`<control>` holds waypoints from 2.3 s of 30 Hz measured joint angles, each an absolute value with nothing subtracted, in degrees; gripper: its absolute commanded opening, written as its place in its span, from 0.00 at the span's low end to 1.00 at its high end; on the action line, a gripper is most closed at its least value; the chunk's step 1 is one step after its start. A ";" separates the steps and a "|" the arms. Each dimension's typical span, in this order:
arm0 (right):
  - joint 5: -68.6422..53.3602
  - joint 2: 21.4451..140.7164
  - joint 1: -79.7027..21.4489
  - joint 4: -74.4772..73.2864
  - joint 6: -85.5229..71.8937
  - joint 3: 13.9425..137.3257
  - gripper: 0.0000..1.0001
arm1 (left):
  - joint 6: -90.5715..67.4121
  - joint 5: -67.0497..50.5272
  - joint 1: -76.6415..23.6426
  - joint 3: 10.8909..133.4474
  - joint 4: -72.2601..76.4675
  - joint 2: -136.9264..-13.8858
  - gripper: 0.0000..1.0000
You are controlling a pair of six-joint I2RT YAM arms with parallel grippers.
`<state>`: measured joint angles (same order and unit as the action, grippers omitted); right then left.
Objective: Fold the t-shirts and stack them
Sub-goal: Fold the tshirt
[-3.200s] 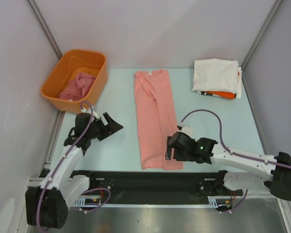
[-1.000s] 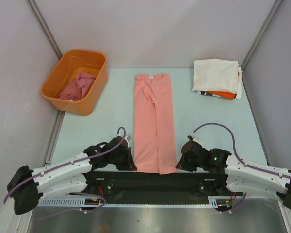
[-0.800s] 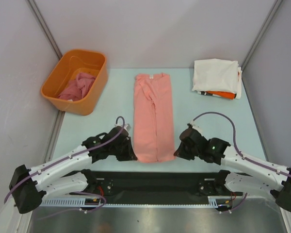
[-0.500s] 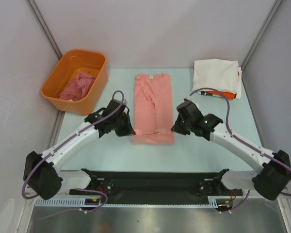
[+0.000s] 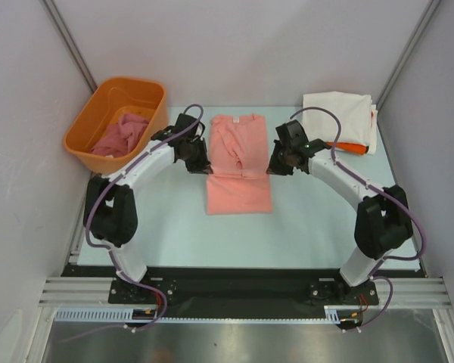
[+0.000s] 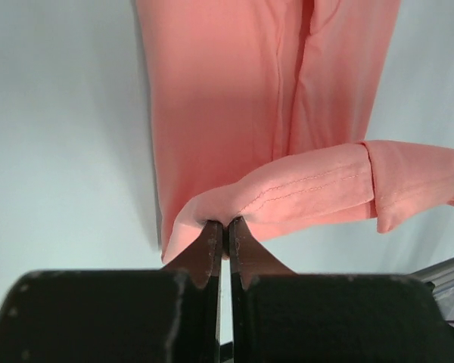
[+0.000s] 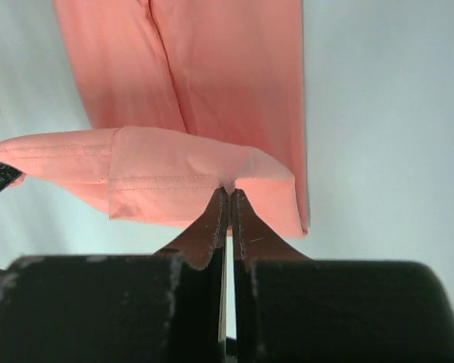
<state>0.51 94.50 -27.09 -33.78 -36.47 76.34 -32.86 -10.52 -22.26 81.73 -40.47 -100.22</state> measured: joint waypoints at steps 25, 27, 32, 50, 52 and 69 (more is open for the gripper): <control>-6.96 123.83 -19.35 -40.18 -32.21 106.54 0.57 | -30.09 -15.53 -16.19 120.03 -52.16 -133.32 0.32; -7.16 128.16 -18.20 -42.92 -31.42 116.53 0.59 | -29.76 -15.49 -15.07 123.87 -54.22 -134.28 0.41; -6.50 122.93 -16.78 -44.73 -30.76 115.61 0.63 | -28.80 -13.82 -12.53 120.95 -56.66 -128.18 0.42; -15.73 92.33 -19.66 -26.17 -37.50 55.05 0.62 | -30.04 -19.51 -14.94 57.14 -34.63 -90.72 0.61; -16.43 92.62 -19.94 -24.60 -37.80 54.33 0.61 | -30.48 -20.34 -15.20 54.54 -32.10 -89.78 0.60; -20.78 98.89 -20.53 -13.02 -39.42 51.22 0.19 | -33.23 -22.85 -17.02 46.92 -19.64 -89.27 0.59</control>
<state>-20.78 98.89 -20.53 -13.02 -39.42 51.22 -33.23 -22.85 -17.02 46.92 -19.64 -89.27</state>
